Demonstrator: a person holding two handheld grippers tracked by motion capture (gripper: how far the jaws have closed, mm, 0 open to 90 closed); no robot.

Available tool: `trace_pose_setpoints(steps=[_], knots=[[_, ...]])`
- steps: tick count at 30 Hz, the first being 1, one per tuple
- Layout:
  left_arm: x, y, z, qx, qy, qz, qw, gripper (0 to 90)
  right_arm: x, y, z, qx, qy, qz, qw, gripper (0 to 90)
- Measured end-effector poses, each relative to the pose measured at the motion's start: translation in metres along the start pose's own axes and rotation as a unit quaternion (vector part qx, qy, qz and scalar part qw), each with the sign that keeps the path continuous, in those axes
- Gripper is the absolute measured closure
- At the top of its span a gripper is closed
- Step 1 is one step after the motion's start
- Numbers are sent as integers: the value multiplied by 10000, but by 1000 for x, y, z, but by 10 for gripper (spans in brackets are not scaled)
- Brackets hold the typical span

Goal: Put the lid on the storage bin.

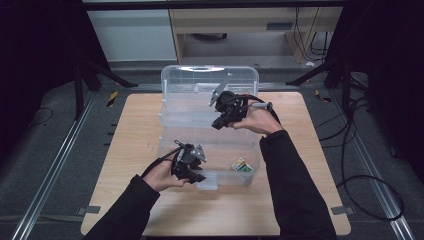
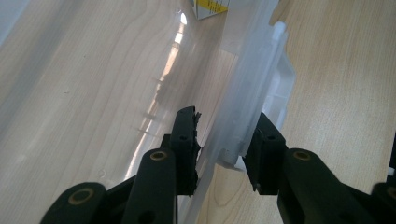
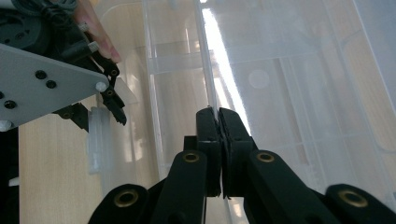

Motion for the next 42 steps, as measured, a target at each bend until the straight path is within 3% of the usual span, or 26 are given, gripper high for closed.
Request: trace_pose_setpoints(steps=[20,42], knots=[[0,-1,1,-2,-25,-45,10000,664,0,19,9,27,-93,157,9998,880],[2,-1,1,15,-124,-69,9999,658,-3,34,18,52,-242,1,9997,882]])
Point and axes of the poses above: each handheld gripper's, and its own axes: x roughly backward along the jaws, z roughly out of its underside, y roughly to its left, the point moved 8 cm from there along -x, roughly forward along the jaws, and after that the axes turned 9 degrees about -y, right-handed, at the moved point
